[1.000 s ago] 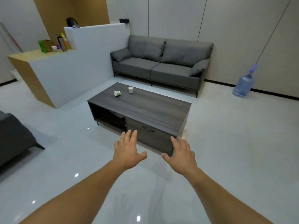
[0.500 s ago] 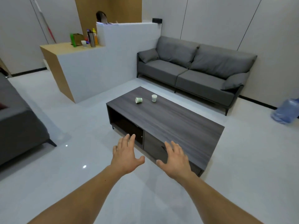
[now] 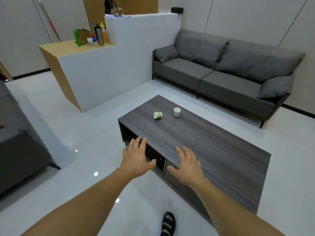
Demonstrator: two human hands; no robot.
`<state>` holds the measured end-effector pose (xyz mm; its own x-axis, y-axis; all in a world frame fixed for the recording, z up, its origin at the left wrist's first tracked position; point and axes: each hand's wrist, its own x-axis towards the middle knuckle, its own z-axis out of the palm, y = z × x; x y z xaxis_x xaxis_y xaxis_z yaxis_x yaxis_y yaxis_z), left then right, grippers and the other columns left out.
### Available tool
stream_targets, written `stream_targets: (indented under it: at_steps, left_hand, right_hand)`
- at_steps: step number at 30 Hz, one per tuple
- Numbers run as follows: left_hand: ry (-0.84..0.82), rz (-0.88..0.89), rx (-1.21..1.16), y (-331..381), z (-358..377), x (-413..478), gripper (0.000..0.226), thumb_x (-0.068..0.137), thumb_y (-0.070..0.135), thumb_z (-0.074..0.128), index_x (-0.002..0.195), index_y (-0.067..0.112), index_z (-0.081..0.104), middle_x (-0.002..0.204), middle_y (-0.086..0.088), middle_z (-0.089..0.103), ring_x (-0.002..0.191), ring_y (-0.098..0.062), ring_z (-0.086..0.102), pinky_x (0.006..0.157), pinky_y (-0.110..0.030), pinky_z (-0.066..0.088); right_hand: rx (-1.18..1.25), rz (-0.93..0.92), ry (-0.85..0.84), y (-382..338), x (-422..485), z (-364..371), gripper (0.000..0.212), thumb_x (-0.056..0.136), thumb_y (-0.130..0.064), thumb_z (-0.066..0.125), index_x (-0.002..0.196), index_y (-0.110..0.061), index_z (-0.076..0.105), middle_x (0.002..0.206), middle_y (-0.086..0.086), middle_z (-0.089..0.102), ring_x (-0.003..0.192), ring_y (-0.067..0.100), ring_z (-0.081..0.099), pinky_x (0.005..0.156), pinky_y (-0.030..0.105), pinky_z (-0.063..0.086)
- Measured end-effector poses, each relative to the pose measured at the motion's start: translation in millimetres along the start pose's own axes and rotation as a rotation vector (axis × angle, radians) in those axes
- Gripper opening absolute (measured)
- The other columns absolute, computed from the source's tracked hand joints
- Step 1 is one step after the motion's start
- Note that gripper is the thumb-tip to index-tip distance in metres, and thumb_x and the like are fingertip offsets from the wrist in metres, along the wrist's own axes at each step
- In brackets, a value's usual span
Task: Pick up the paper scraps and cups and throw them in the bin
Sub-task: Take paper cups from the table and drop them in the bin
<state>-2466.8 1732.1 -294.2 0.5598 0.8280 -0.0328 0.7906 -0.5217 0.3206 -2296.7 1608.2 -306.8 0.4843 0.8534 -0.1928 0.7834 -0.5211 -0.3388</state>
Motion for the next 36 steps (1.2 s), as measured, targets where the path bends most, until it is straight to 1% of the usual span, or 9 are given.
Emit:
stream_targets:
  at_steps: [4, 9, 15, 19, 24, 28, 30, 34, 36]
  left_hand:
    - [-0.016, -0.033, -0.011, -8.7, -6.6, 74.3, 0.096, 0.077, 0.063, 0.054, 0.151, 0.025, 0.005, 0.159, 0.000, 0.006, 0.147, -0.023, 0.000, 0.117, -0.050, 0.013]
    - [-0.015, -0.086, -0.016, -24.4, -23.8, 165.4, 0.096, 0.078, 0.063, 0.053, 0.152, 0.024, 0.004, 0.159, -0.001, 0.007, 0.147, -0.022, 0.001, 0.117, -0.049, 0.014]
    - [-0.074, -0.090, -0.035, -62.5, -17.8, 262.5, 0.096, 0.078, 0.064, 0.051, 0.152, 0.024, 0.004, 0.160, 0.001, 0.006, 0.147, -0.020, 0.002, 0.117, -0.048, 0.014]
    - [-0.144, -0.060, -0.074, -104.2, -8.4, 342.1, 0.095, 0.079, 0.062, 0.052, 0.152, 0.024, 0.004, 0.160, 0.001, 0.006, 0.147, -0.020, 0.002, 0.117, -0.048, 0.014]
    - [-0.246, 0.002, -0.096, -142.8, 4.9, 430.7, 0.096, 0.079, 0.064, 0.052, 0.152, 0.026, 0.003, 0.160, 0.001, 0.007, 0.147, -0.020, 0.003, 0.118, -0.045, 0.014]
    - [-0.340, 0.054, -0.089, -165.2, 27.3, 486.4, 0.096, 0.079, 0.067, 0.050, 0.152, 0.027, 0.002, 0.159, 0.002, 0.006, 0.147, -0.020, 0.005, 0.118, -0.045, 0.015]
    - [-0.371, 0.075, -0.093, -171.7, 44.4, 510.4, 0.095, 0.079, 0.067, 0.050, 0.151, 0.027, 0.003, 0.159, 0.003, 0.006, 0.146, -0.018, 0.006, 0.118, -0.043, 0.015]
    - [-0.415, 0.083, -0.103, -179.6, 93.0, 571.7, 0.094, 0.079, 0.068, 0.050, 0.151, 0.028, 0.005, 0.159, 0.006, 0.007, 0.146, -0.015, 0.007, 0.118, -0.040, 0.017]
    - [-0.435, 0.079, -0.121, -179.2, 123.7, 605.1, 0.094, 0.079, 0.067, 0.051, 0.151, 0.027, 0.007, 0.158, 0.007, 0.010, 0.145, -0.013, 0.009, 0.118, -0.037, 0.017]
  right_hand:
    - [0.002, -0.020, -0.025, -9.2, 90.2, -13.9, 0.091, 0.087, -0.058, 0.055, 0.154, -0.031, 0.000, 0.163, -0.001, -0.001, 0.150, 0.022, -0.001, 0.117, 0.052, 0.017]
    - [-0.002, -0.087, -0.039, -32.3, 194.9, -33.1, 0.091, 0.087, -0.055, 0.057, 0.154, -0.030, 0.001, 0.163, -0.001, 0.000, 0.149, 0.022, 0.000, 0.118, 0.051, 0.018]
    - [-0.027, -0.072, -0.114, -65.7, 303.1, -20.6, 0.093, 0.086, -0.056, 0.059, 0.154, -0.030, 0.001, 0.163, 0.000, -0.001, 0.150, 0.022, 0.000, 0.118, 0.052, 0.017]
    - [-0.037, -0.012, -0.154, -88.2, 374.4, 1.5, 0.093, 0.086, -0.054, 0.059, 0.154, -0.030, 0.000, 0.163, -0.002, -0.003, 0.150, 0.021, -0.002, 0.118, 0.051, 0.016]
    - [-0.039, 0.157, -0.208, -97.4, 440.5, 28.7, 0.094, 0.087, -0.053, 0.060, 0.154, -0.030, -0.001, 0.163, -0.002, -0.002, 0.150, 0.021, 0.000, 0.117, 0.050, 0.021]
    - [-0.031, 0.211, -0.285, -98.5, 488.9, 61.6, 0.094, 0.087, -0.052, 0.059, 0.154, -0.031, -0.002, 0.162, -0.003, -0.003, 0.149, 0.021, 0.002, 0.117, 0.048, 0.023]
    - [-0.040, 0.221, -0.311, -90.4, 517.6, 79.8, 0.094, 0.087, -0.051, 0.058, 0.155, -0.030, -0.003, 0.162, -0.003, -0.003, 0.149, 0.021, 0.002, 0.117, 0.046, 0.022]
    - [-0.059, 0.238, -0.314, -62.1, 604.0, 114.5, 0.097, 0.086, -0.051, 0.061, 0.155, -0.027, -0.003, 0.162, 0.000, -0.002, 0.149, 0.023, 0.003, 0.117, 0.045, 0.024]
    - [-0.054, 0.236, -0.305, -44.5, 650.4, 133.2, 0.096, 0.086, -0.042, 0.064, 0.155, -0.025, 0.000, 0.162, 0.001, 0.001, 0.149, 0.024, 0.004, 0.115, 0.044, 0.027]
